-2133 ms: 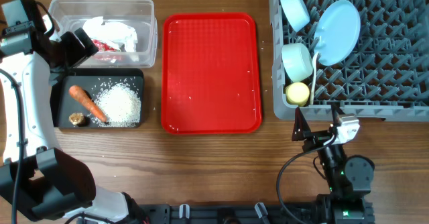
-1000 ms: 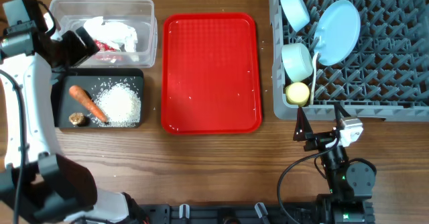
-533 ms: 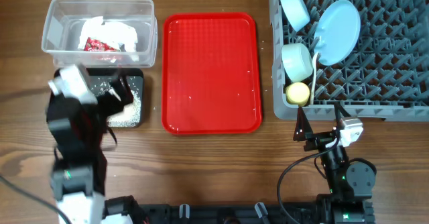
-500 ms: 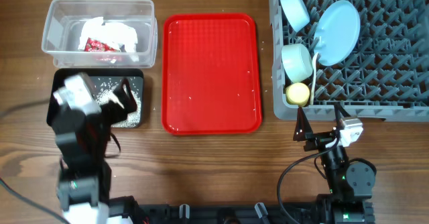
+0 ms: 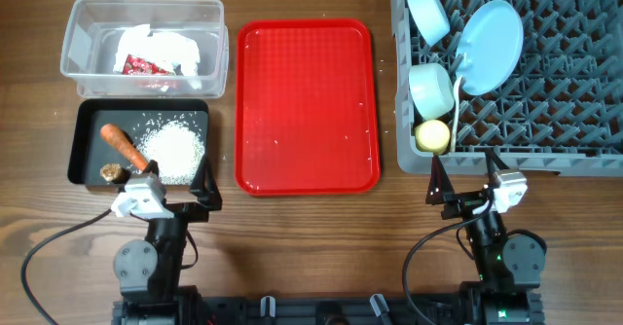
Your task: Sort waste into correct bins and load items into the dishwasher rack
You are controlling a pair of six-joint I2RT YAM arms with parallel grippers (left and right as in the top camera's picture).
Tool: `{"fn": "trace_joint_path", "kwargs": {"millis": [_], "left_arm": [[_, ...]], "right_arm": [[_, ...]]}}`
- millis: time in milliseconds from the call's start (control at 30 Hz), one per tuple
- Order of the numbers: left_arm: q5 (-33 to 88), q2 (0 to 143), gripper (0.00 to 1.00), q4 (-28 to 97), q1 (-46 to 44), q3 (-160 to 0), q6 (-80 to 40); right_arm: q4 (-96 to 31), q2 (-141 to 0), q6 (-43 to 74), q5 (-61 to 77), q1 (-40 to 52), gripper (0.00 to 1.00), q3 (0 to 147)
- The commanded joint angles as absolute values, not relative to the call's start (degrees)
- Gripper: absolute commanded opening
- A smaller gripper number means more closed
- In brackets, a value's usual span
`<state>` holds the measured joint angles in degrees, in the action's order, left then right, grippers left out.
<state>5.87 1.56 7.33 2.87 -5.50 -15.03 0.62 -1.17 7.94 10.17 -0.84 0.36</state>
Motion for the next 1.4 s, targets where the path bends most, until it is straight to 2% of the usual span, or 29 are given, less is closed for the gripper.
{"fn": "trace_joint_path", "kwargs": {"millis": [0, 1367], "left_arm": [[5.3, 0.2, 1.0, 2.6, 2.0, -0.9, -15.5], [5.9, 0.9, 1.0, 3.9, 2.0, -0.3, -15.5]], "right_arm": [[0.8, -0.8, 9.0, 9.4, -0.6, 1.0, 0.3], [0.8, -0.8, 9.0, 9.4, -0.6, 1.0, 0.3]]}}
